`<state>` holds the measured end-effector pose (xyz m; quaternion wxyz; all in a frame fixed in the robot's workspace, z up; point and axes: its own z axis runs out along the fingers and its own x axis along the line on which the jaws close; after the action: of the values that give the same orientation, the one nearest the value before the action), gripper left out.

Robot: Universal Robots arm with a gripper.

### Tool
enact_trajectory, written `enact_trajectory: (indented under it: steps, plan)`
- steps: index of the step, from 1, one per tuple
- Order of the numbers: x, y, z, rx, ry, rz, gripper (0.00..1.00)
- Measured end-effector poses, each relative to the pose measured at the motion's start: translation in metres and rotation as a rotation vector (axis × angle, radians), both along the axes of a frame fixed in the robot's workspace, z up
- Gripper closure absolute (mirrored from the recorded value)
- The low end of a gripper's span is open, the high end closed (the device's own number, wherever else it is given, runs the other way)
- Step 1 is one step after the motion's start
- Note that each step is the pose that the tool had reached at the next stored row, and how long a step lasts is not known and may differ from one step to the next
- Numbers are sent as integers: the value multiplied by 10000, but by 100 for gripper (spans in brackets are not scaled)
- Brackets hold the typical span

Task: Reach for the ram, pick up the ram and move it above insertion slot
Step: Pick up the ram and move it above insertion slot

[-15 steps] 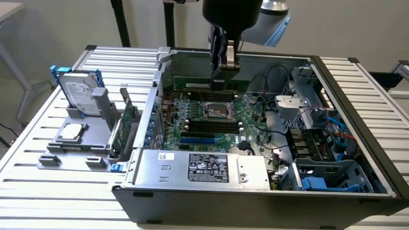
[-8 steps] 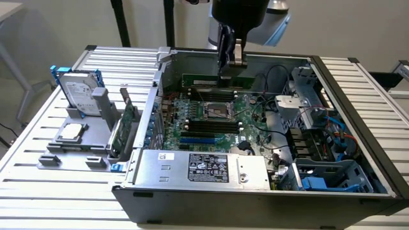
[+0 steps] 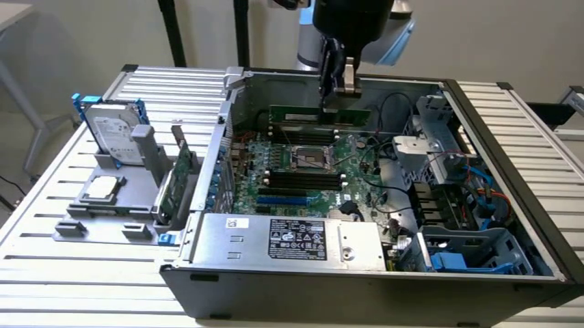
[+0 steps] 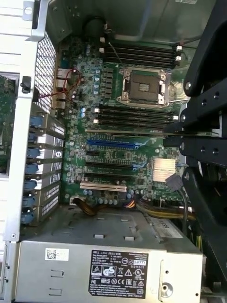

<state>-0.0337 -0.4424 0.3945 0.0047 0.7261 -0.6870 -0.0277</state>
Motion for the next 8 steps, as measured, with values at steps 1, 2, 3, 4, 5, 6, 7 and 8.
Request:
enact_trajectory:
  steps: [1,2,3,4,5,6,7,8]
  plan:
    - [8,9,-5,0,0,-14,86]
    - [16,19,-9,-1,0,-26,86]
    - [21,30,-12,0,-2,-38,86]
    - [26,41,-16,0,-4,-48,86]
    - [29,54,-19,0,-9,-54,86]
    - [31,68,-23,0,-16,-63,86]
    - [31,84,-25,0,-28,-73,86]
    - [31,100,-26,0,-33,-87,86]
